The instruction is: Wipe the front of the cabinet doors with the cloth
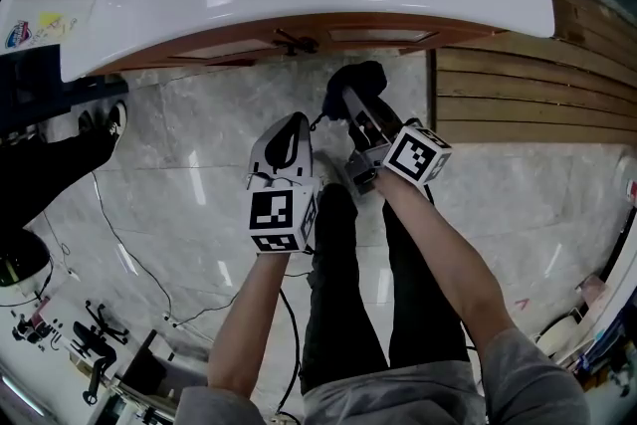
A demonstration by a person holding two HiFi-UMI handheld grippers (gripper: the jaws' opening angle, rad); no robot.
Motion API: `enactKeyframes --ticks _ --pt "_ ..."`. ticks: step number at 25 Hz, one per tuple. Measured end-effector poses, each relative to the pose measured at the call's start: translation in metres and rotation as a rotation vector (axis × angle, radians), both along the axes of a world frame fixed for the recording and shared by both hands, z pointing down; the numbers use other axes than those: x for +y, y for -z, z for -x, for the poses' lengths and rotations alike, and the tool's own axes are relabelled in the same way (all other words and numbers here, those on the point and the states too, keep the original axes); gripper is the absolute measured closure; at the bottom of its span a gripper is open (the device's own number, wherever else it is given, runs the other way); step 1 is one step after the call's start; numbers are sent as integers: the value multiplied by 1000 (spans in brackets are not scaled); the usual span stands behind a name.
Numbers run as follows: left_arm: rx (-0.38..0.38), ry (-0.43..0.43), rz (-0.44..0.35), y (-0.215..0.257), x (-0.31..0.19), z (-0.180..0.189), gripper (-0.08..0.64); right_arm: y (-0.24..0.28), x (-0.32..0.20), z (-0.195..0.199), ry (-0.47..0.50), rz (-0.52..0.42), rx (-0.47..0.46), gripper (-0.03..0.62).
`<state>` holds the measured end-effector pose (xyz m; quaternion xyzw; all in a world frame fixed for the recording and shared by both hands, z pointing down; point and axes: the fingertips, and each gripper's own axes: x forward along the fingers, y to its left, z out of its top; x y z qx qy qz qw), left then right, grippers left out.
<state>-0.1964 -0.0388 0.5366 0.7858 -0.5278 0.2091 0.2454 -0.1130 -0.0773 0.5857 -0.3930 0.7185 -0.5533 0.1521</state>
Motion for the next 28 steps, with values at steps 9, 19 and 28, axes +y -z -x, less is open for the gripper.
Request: enactKeyframes --ticks 9,19,28 --pt "-4 -26 7 -23 -14 15 552 -46 -21 14 -44 49 12 552" --pt "-4 -31 9 -46 -31 25 552 -83 -36 20 -68 86 32 552" --pt "-16 -47 2 -63 -41 30 552 -101 -59 28 -88 76 13 552"
